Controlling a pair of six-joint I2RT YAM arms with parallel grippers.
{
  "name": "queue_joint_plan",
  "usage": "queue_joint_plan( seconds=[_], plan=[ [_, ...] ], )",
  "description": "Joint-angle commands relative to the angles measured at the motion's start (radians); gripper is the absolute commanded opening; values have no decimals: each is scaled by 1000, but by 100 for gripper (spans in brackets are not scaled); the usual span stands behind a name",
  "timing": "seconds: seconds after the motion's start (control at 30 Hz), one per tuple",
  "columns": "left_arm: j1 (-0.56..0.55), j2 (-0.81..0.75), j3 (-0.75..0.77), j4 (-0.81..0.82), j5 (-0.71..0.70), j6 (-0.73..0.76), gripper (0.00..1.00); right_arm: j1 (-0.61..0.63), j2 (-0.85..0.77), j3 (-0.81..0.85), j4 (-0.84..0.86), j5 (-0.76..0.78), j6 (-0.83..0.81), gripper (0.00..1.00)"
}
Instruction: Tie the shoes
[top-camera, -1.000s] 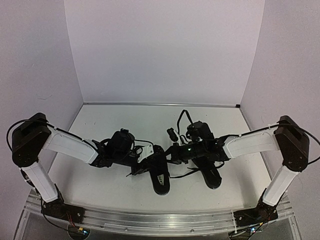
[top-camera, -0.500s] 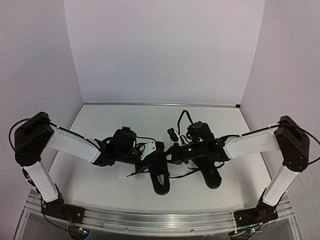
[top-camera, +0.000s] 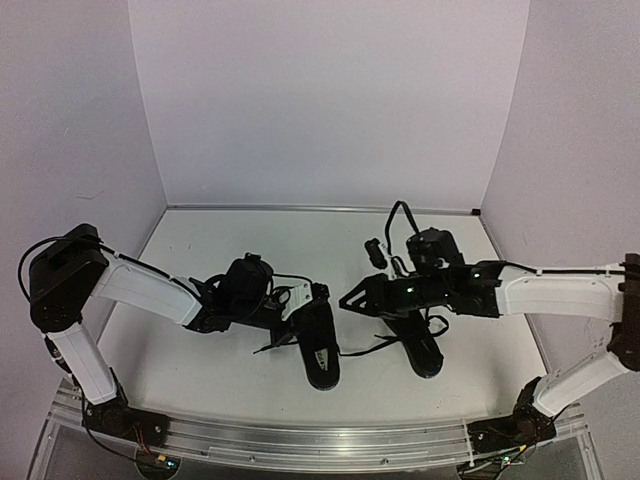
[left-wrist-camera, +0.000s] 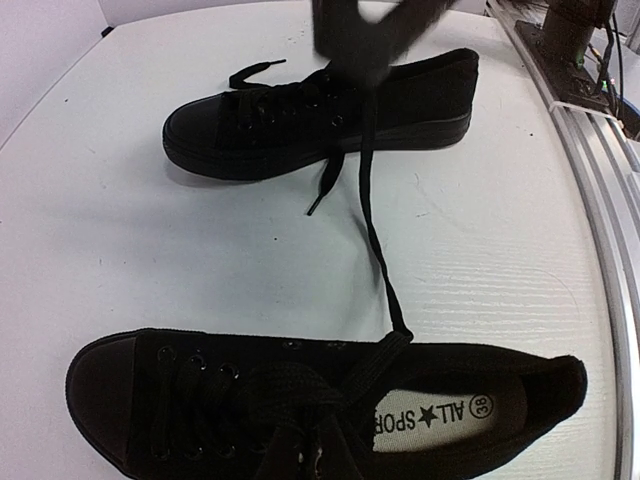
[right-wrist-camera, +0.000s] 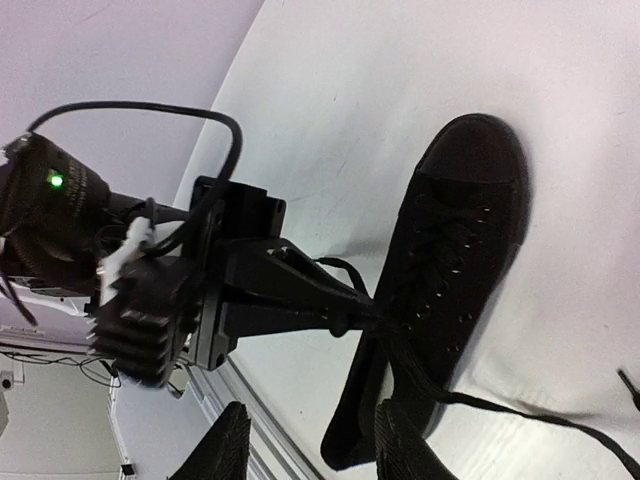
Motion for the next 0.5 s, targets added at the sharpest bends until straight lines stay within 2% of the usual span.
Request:
queue_joint_plan(
  seconds=[0.0,0.17,0.33,0.47],
  plan=[
    [-4,-8,18,52,10,-8,0,4,-154,-83,-257,158,18,41],
    [-4,-6,12,65,-2,-7,0,36,-237,-233,-257,243,206,42],
    [-4,-2,11,71,-2,-10,0,100,-296,-343,-199,429,396,39],
    [-4,-1,8,82,-5,-9,0,133,-310,-397,-124,570,471,35]
  ],
)
